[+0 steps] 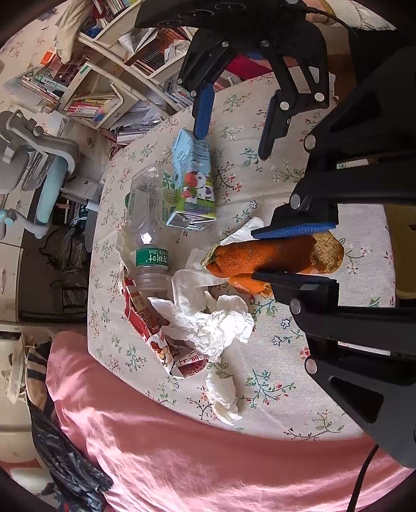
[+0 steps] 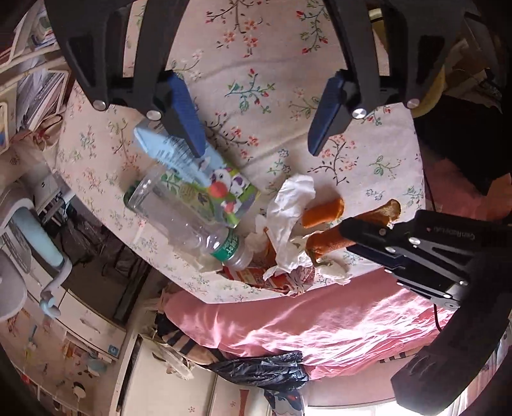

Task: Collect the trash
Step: 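Lift both held items and carry them down toward the yellow bin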

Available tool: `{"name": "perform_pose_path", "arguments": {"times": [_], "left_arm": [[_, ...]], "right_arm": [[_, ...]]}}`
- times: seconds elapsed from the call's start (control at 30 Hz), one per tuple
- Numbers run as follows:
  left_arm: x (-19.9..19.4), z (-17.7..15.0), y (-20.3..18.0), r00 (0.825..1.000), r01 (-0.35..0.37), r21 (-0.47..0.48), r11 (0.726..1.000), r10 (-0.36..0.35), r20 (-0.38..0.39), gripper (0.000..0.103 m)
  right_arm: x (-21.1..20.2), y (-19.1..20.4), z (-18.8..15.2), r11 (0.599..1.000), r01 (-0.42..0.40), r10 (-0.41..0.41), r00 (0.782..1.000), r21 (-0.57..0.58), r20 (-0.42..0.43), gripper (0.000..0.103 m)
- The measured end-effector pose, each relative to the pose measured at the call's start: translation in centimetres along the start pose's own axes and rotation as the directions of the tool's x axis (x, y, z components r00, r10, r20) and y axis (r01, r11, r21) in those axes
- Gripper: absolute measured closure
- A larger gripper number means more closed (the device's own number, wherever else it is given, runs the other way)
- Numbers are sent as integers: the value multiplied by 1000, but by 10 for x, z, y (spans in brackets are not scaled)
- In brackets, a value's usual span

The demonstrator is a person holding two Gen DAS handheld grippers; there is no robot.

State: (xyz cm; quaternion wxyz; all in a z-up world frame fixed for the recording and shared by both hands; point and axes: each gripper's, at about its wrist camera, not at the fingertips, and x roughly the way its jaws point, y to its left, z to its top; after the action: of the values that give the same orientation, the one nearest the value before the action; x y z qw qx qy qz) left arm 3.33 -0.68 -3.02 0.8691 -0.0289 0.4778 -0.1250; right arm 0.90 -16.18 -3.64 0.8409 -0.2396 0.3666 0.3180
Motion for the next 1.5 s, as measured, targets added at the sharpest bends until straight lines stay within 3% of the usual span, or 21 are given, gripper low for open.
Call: {"name": "perform_pose_path", "arguments": {"times": [0.1, 0.33, 0.4, 0.47, 0.5, 0.57, 0.67, 0.73, 0.8, 1.1, 1.3, 1.37, 1.5], "left_arm": [[2, 5, -2, 1000, 0, -11, 1000, 0, 14, 83], [6, 21, -17, 999, 28, -17, 999, -27, 42, 83], [7, 22, -23, 998, 31, -3, 1000, -30, 46, 83], [8, 22, -28, 999, 31, 10, 999, -31, 44, 83], [9, 21, -29, 999, 30, 12, 999, -31, 43, 83], [9, 20, -30, 999, 31, 9, 999, -31, 43, 83], [7, 19, -30, 998, 33, -1, 999, -33, 48, 83], [7, 19, -32, 998, 38, -3, 999, -38, 51, 83], [7, 20, -35, 998, 41, 1, 999, -41, 56, 83], [3, 18, -39, 997, 48, 14, 999, -49, 65, 83], [1, 14, -44, 997, 48, 37, 998, -50, 59, 83], [0, 13, -45, 997, 48, 41, 998, -51, 59, 83], [-3, 9, -45, 997, 45, 47, 998, -48, 60, 83]], "right_arm": [[11, -11, 12, 998, 10, -12, 999, -62, -34, 38], [50, -25, 13, 992, -73, 55, 985, -107, -167, 36], [54, -23, 11, 991, -43, 22, 987, -129, -162, 36], [53, -27, 13, 994, -54, 38, 986, -93, -161, 44], [51, -29, 14, 995, -50, 37, 987, -83, -156, 53], [50, -32, 15, 997, -41, 29, 986, -71, -167, 56], [55, -24, 17, 988, 27, -57, 980, -153, -191, 57], [61, -17, 17, 978, 59, -101, 973, -199, -205, 49], [65, -15, 16, 973, 80, -126, 970, -217, -208, 49], [27, -15, -1, 994, 47, -67, 976, -97, -209, 69], [-3, -4, -26, 997, 33, -18, 977, 67, -211, 68], [-9, -13, -33, 979, 11, 26, 984, 205, -176, 68], [-14, -30, -49, 877, -140, 179, 983, 459, -42, 70]]}}
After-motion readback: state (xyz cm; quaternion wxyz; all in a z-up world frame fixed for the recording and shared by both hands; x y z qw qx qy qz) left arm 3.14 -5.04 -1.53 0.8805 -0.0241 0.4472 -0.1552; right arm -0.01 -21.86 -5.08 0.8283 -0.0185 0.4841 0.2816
